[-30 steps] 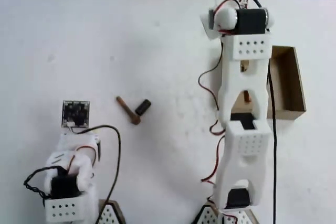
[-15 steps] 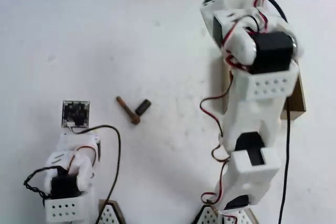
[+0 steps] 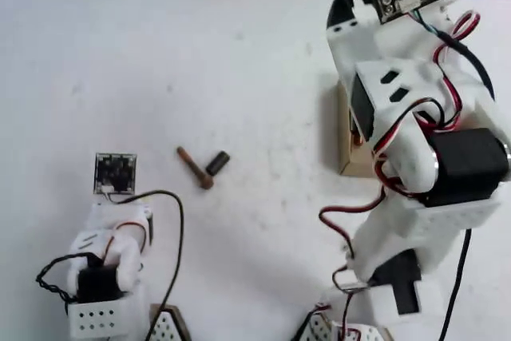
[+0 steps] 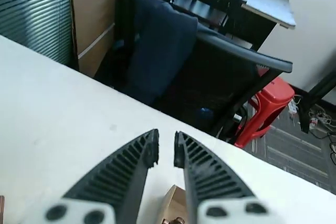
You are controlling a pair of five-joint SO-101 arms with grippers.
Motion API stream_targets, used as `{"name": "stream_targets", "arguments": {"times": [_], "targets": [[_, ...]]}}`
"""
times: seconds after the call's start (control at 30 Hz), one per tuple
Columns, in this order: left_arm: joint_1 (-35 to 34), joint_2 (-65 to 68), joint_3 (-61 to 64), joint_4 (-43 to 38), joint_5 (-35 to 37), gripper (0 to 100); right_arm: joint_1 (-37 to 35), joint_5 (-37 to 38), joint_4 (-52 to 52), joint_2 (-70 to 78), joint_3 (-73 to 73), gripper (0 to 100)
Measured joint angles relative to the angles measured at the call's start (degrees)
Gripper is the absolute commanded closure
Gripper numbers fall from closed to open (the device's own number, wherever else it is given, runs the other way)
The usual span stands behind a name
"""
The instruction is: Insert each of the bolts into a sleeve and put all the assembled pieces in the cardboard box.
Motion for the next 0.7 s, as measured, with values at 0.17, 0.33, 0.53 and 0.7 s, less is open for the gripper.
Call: {"name": "stream_targets", "arguments": {"times": [0.17, 0.33, 0.53, 0.7], "targets": [[0.0, 0.0, 0.0, 0.0, 0.0, 98, 0.0, -4.7, 0.0, -5.4, 8.2, 95.4], [0.0, 0.0, 0.0, 0.0, 0.0, 98, 0.0, -8.8, 0.0, -9.3, 17.1, 95.2], [0.0, 0.0, 0.0, 0.0, 0.0, 98, -3.0, -9.1, 0.0, -10.5, 35.3, 95.0], [0.0, 0.0, 0.0, 0.0, 0.0, 98, -8.9, -9.3, -3.3, -10.5, 49.9, 95.0]]}}
